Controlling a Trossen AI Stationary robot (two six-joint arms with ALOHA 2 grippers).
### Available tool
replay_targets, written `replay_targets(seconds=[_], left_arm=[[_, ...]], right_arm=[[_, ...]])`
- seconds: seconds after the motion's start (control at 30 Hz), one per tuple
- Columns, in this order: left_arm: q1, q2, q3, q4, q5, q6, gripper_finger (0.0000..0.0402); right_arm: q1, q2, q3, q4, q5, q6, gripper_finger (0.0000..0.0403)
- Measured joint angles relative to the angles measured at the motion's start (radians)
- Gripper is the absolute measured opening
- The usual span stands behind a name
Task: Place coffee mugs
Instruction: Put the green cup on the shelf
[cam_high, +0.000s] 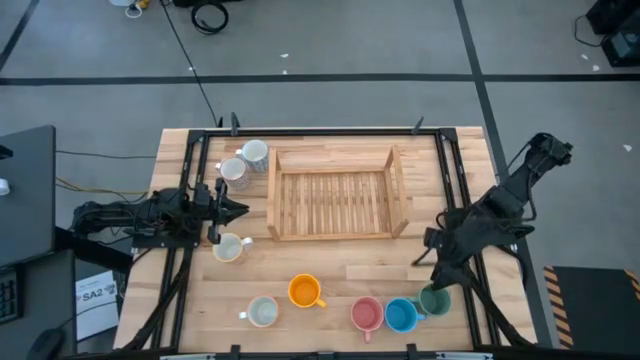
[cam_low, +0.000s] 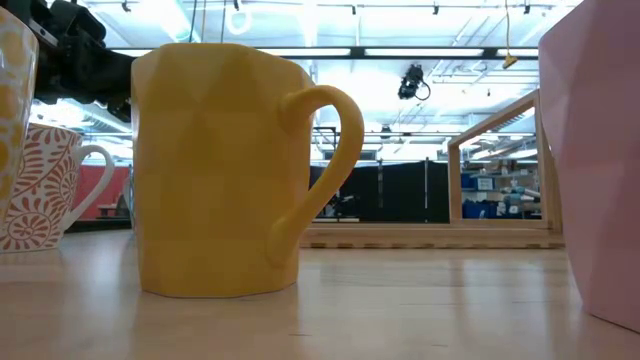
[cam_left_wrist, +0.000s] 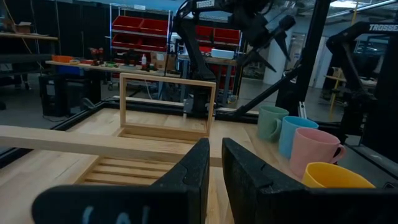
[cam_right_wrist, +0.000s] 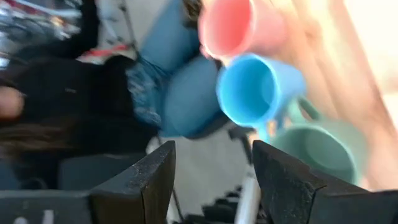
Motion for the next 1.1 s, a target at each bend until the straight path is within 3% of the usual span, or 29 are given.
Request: replay_targets(seconds=[0.4,0.73,1.1], left_arm=[[0.000,0.000,0.000,0.000,0.000,0.000,0.0050],[0.000,0.000,0.000,0.000,0.000,0.000,0.0050],[0.000,0.000,0.000,0.000,0.000,0.000,0.0050]], right_arm=[[0.019,0.123,0.000,-0.206,0.004,-0.052,0.0219],[0.019,0.252,0.000,-0.213,0.004,-0.185,0.0219],[0.019,0.370,-0.001,-0.233,0.004,-0.214,0.0219]])
